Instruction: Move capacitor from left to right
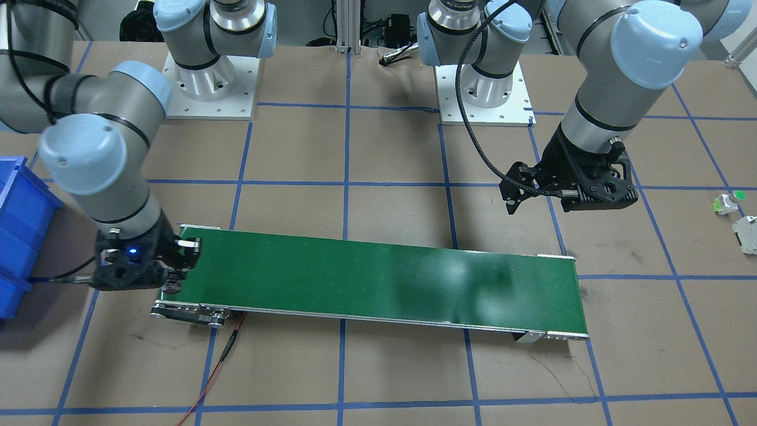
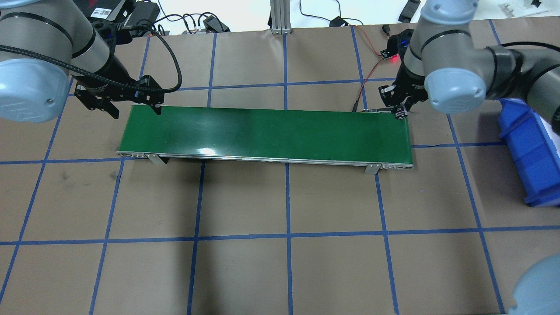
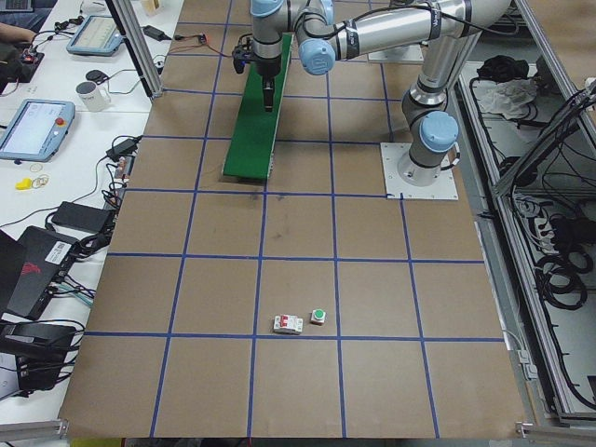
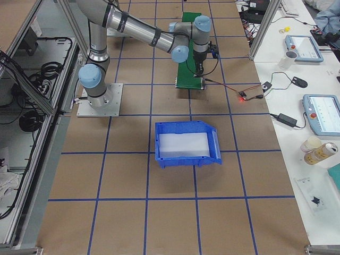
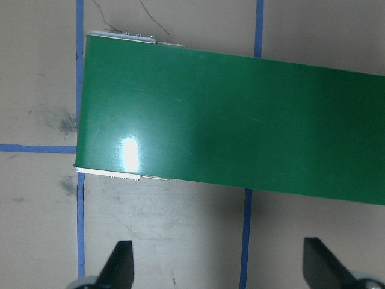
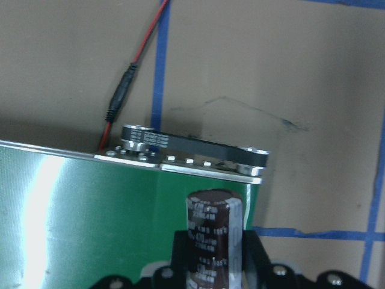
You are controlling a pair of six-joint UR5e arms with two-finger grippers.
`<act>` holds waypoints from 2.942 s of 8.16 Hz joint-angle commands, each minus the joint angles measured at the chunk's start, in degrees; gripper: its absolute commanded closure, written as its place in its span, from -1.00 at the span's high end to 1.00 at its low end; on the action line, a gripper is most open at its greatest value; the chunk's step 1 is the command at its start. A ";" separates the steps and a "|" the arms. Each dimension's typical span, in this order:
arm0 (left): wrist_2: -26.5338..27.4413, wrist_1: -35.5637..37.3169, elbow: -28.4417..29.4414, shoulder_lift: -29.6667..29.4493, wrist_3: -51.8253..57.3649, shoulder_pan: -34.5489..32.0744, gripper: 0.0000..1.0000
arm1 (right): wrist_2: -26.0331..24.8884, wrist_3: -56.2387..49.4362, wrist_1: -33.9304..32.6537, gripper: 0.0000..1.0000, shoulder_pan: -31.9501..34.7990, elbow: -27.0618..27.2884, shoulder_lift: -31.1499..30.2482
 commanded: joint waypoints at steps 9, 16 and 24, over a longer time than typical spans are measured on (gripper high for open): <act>0.00 0.18 -0.35 -0.06 -0.03 0.09 1.00 | 0.26 -58.37 1.34 -0.96 -42.72 -3.23 4.80; 0.00 0.18 -0.26 -0.06 -0.03 0.09 1.00 | 3.42 -47.80 13.63 1.00 -38.98 -3.93 -5.77; 0.00 0.00 -0.35 0.29 0.06 0.09 1.00 | 3.94 7.22 35.05 1.00 2.84 -7.71 -18.54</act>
